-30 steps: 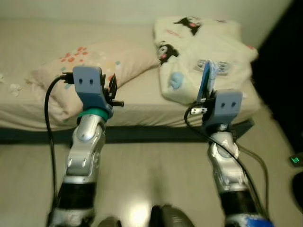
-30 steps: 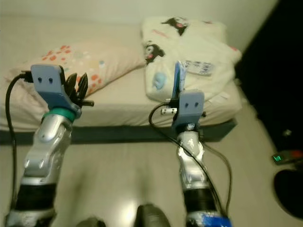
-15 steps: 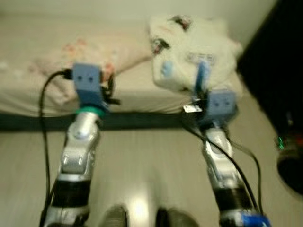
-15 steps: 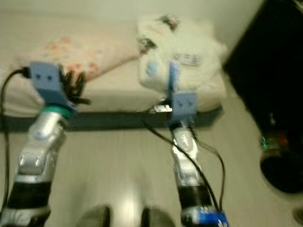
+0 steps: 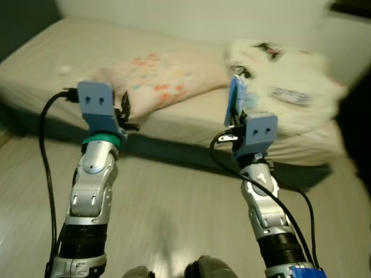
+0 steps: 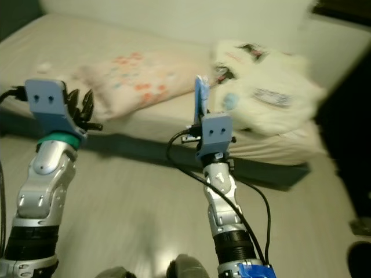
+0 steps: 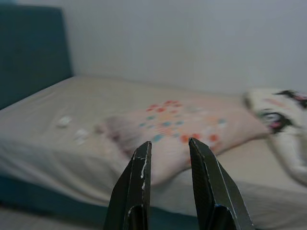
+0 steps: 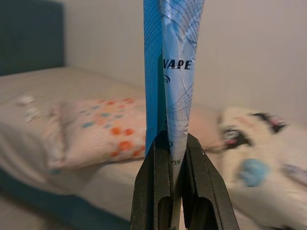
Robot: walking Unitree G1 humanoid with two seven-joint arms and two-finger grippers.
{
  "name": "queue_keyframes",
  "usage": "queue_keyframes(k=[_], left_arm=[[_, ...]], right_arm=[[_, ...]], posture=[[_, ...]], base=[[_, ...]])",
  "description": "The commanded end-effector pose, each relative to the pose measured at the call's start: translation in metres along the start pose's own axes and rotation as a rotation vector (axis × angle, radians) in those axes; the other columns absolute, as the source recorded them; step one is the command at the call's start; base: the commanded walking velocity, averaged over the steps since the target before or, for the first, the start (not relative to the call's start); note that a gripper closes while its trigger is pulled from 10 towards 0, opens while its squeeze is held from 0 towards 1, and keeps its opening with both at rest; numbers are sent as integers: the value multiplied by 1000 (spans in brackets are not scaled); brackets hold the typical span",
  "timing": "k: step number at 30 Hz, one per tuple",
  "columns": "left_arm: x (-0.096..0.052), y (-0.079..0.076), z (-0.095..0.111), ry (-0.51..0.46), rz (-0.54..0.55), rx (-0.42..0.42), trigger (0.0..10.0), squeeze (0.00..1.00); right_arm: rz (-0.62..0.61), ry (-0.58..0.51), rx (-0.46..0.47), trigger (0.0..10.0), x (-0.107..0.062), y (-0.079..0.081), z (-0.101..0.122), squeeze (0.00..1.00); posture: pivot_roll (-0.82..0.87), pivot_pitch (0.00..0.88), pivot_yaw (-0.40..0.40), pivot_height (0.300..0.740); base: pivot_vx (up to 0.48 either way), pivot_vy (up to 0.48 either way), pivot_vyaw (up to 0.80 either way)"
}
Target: Clean up the room
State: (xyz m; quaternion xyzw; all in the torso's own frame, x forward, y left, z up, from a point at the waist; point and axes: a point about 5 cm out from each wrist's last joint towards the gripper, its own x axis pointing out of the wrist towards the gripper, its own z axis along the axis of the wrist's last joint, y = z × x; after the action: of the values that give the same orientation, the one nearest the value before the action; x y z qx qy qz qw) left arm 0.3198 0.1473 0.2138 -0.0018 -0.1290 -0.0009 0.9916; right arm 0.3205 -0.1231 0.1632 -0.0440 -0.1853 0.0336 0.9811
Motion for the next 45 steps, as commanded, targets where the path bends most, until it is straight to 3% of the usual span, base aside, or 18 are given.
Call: queue_keyframes(k=[1,16,22,45], left_arm=[[-1,-5,-6,28,-18,-11,10000,0],[-3,-8,-9,49,-32,-45,10000,0],[-5,-8,-14,64,-34,-12,10000,0],[-7,-4,-19,72,-14,13,10000,0]], right_arm=[[-22,29,-5,10000,-3,-7,-6,0],[-1,31,9,10000,-4,-4,-7,0],[18,36,-2,10000,-5,-2,-8,0],[51,36,-23,10000,-6,1,-9,0]], posture=[[-12,85,-23,740],[-12,87,-23,740],[-12,87,-24,740],[-10,88,-25,740]], base=[[0,0,0],[0,0,0],[0,0,0],[277,0,658]])
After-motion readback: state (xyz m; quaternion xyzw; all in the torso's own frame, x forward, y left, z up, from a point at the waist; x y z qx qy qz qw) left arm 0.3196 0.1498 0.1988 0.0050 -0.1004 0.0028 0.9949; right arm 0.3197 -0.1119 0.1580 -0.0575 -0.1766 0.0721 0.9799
